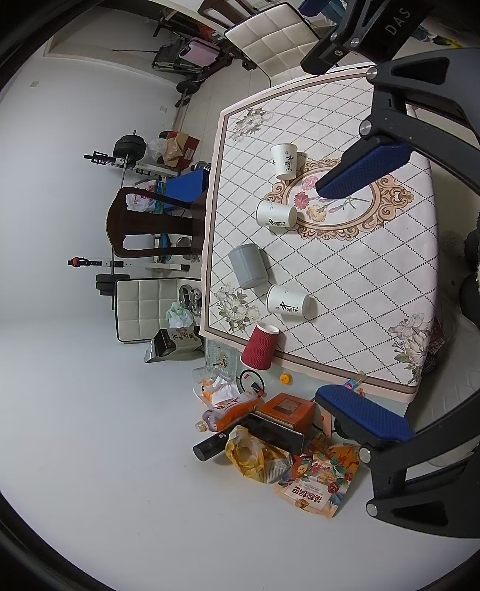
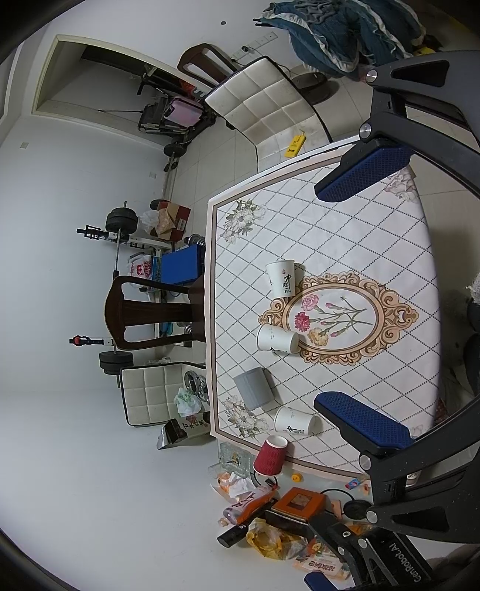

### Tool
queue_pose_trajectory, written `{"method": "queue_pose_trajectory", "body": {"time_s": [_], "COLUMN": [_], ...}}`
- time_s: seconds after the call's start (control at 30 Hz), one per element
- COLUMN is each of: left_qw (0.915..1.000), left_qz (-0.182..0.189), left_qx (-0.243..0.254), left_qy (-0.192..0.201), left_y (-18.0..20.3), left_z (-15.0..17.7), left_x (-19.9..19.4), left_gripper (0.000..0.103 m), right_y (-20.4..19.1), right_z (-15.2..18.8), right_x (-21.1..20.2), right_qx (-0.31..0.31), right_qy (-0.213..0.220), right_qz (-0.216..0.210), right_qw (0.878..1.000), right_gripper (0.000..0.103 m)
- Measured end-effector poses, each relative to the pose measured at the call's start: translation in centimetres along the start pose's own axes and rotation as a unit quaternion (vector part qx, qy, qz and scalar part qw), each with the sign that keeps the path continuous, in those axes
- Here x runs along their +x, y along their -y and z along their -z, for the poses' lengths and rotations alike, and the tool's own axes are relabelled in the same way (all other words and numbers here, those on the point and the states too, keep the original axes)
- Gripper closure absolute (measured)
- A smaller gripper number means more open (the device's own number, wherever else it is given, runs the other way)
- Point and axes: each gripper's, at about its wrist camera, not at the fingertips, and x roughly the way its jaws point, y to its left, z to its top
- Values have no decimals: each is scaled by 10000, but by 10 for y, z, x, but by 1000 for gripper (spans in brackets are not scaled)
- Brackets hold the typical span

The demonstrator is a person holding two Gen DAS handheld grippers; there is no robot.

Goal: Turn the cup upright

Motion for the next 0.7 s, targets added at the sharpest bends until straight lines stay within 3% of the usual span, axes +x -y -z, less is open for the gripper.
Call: {"method": "queue_pose_trajectory", "body": {"time_s": [0.7], "left_qw": [10000], "left_qz": [-18], "left_qx": [1], "left_qy": [0], "left_y": [1], "left_z": [-3], "left_x": [-2], "left_gripper": [0], "right_y": [1], "right_z": [1], "right_x": [-1], "right_qx": [6], "right_qy": [-21], "right_qz": [-15], "right_qw": [10000], "right_gripper": [0]}}
